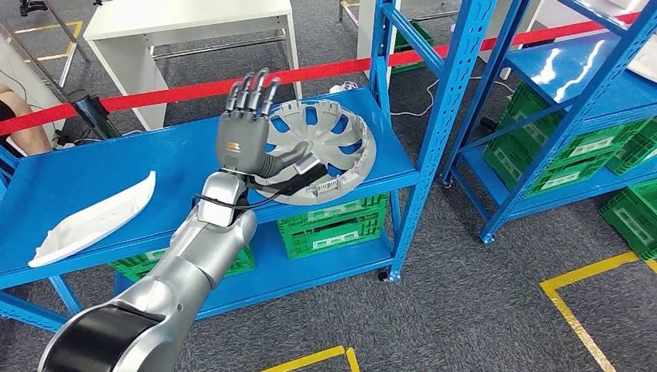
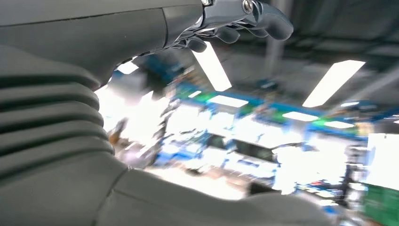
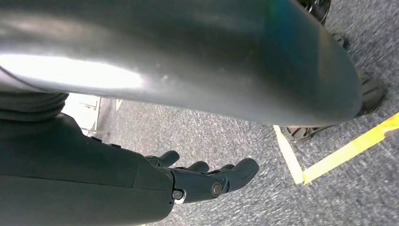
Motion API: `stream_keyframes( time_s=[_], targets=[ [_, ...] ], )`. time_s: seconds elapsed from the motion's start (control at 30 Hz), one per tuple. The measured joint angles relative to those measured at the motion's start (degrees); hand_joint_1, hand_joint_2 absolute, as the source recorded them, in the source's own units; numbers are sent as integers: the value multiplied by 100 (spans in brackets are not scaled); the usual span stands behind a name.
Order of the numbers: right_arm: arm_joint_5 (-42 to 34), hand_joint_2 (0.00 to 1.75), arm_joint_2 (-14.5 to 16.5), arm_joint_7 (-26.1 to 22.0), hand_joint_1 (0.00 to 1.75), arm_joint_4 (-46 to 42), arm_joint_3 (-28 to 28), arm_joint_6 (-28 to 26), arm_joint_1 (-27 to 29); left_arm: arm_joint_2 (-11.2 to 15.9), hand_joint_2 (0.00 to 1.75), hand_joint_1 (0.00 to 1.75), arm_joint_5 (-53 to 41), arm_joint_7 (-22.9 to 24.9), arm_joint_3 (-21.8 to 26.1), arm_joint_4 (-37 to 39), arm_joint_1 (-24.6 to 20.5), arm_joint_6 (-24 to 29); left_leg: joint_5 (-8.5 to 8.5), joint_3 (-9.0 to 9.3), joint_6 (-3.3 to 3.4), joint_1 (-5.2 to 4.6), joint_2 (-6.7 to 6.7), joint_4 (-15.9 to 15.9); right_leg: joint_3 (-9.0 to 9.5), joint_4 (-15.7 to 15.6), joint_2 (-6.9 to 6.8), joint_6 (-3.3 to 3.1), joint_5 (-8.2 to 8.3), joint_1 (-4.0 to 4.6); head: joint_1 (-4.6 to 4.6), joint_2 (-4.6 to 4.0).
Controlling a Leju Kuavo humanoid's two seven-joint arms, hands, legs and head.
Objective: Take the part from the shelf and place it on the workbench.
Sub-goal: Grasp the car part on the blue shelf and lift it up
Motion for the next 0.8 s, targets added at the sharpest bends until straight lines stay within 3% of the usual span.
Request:
stream_keyframes(
  time_s=[0.17, 0.33, 0.57, 0.8],
  targets=[
    [7, 0, 0, -1, 0, 0, 0, 17, -33, 111, 175, 0, -1, 145, -299, 69, -22, 0, 2, 3, -19, 1, 2, -5, 3, 0, 5, -6, 2, -1, 0, -1],
    [130, 0, 0, 0, 0, 0, 0, -41, -78, 588, 175, 0, -4, 408, -786, 39, -65, -92, 8, 7, -40, 6, -1, -4, 14, -8, 6, -8, 6, -9, 1, -1],
    [172, 0, 2, 0, 0, 0, -5, -44, -93, 830, 175, 0, 4, 1065, -865, 375, -243, -1040, 8, 5, -39, 2, 0, -4, 21, -24, 6, 1, 12, -10, 0, -1],
    [213, 0, 4, 0, 0, 0, -14, -64, -105, 1073, 175, 0, 157, 1417, -865, 550, -260, -1802, 7, 3, -38, 2, -2, -4, 23, -31, 5, 1, 12, -10, 1, -1]
  ],
)
